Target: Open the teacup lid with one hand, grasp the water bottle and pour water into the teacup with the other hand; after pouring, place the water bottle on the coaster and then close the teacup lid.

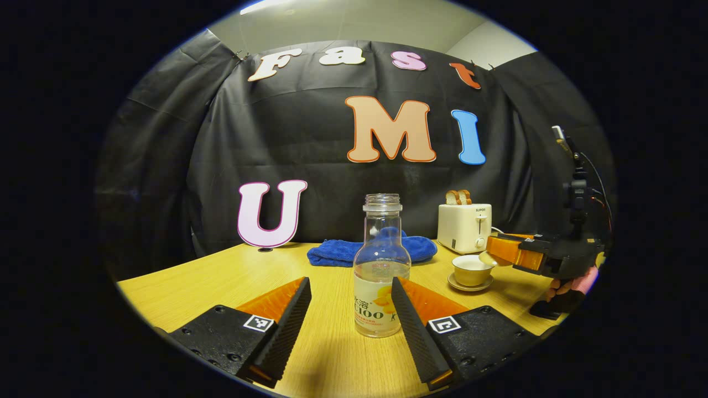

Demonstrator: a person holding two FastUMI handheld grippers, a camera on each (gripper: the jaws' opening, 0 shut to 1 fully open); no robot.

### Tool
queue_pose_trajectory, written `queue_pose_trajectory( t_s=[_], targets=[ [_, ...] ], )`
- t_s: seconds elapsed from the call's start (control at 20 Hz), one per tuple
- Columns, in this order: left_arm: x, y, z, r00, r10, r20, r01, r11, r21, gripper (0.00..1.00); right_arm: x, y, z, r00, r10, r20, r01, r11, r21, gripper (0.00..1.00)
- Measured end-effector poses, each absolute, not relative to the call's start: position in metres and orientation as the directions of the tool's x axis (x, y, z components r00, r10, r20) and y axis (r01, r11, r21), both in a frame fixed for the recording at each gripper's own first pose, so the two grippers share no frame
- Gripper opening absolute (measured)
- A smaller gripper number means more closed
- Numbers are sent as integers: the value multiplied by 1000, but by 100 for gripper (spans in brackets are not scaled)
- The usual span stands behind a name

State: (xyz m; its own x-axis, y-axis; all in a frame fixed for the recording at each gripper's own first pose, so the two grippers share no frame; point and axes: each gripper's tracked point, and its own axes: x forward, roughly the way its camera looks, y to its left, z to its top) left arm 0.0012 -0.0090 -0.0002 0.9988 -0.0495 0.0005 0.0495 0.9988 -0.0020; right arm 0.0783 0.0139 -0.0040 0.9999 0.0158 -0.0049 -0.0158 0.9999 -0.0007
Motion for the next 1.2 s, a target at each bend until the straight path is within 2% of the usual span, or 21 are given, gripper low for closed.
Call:
queue_pose_trajectory(
  t_s=[0.2, 0.45, 0.95, 1.2],
  targets=[
    [2, -16, -1, 997, -82, -4, 82, 997, -2, 86, 56, -8, -2, 999, -43, 2, 43, 999, -2, 28],
    [12, -27, -6, 993, -115, -28, 115, 993, 2, 85, 30, -22, 0, 998, -62, 6, 62, 998, -2, 28],
    [37, -49, -28, 967, -194, -164, 197, 980, -3, 86, 11, -24, 0, 1000, -17, 5, 17, 1000, -2, 28],
    [48, -51, -33, 961, -198, -196, 200, 980, -8, 86, 3, -35, 0, 999, -43, 8, 43, 999, -2, 28]
  ],
)
